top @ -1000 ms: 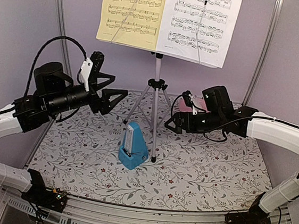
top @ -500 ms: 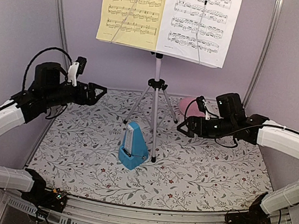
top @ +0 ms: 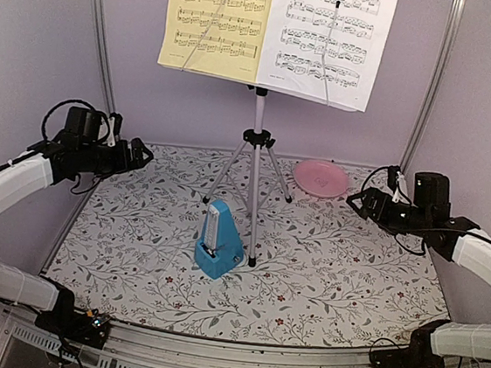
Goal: Set up the instrument practice props
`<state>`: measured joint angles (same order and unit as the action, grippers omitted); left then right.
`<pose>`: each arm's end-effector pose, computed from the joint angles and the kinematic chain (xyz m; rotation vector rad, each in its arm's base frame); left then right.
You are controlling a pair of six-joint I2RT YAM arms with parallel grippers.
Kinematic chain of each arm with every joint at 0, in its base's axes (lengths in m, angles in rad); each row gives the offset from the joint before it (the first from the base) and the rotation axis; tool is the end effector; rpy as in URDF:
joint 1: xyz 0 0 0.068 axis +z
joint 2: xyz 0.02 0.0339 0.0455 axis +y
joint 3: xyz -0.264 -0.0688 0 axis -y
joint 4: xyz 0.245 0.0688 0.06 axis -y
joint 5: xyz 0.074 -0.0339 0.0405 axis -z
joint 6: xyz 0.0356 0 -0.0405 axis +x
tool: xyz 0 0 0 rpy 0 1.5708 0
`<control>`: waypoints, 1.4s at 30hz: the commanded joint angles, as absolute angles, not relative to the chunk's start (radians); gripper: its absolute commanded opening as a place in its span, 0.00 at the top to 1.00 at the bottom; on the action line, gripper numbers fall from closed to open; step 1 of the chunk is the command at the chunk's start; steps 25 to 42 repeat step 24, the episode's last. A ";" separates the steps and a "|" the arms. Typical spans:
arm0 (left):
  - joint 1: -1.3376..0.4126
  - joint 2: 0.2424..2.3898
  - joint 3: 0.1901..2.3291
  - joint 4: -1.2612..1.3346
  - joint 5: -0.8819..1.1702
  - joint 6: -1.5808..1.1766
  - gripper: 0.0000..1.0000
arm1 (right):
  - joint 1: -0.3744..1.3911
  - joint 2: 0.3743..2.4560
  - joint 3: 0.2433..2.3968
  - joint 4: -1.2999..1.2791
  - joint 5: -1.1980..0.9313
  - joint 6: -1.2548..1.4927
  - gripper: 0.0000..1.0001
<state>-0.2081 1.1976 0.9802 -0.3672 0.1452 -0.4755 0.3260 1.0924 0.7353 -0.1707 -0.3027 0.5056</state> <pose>0.2602 -0.0602 0.3048 -0.2079 2.1905 -0.5467 0.2261 0.0876 0.2641 0.0052 2.1790 0.8066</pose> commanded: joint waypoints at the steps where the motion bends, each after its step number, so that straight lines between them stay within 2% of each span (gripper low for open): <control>1: -0.186 1.199 0.962 -0.378 0.083 -0.518 0.01 | 0.248 0.986 0.634 -0.080 -0.317 0.568 0.01; 13: -0.179 1.191 0.743 -0.261 0.093 -0.577 0.01 | 0.235 0.925 0.465 0.022 -0.333 0.638 0.01; 42: -0.180 1.206 0.751 -0.249 0.058 -0.585 0.01 | 0.235 0.947 0.480 0.034 -0.360 0.582 0.01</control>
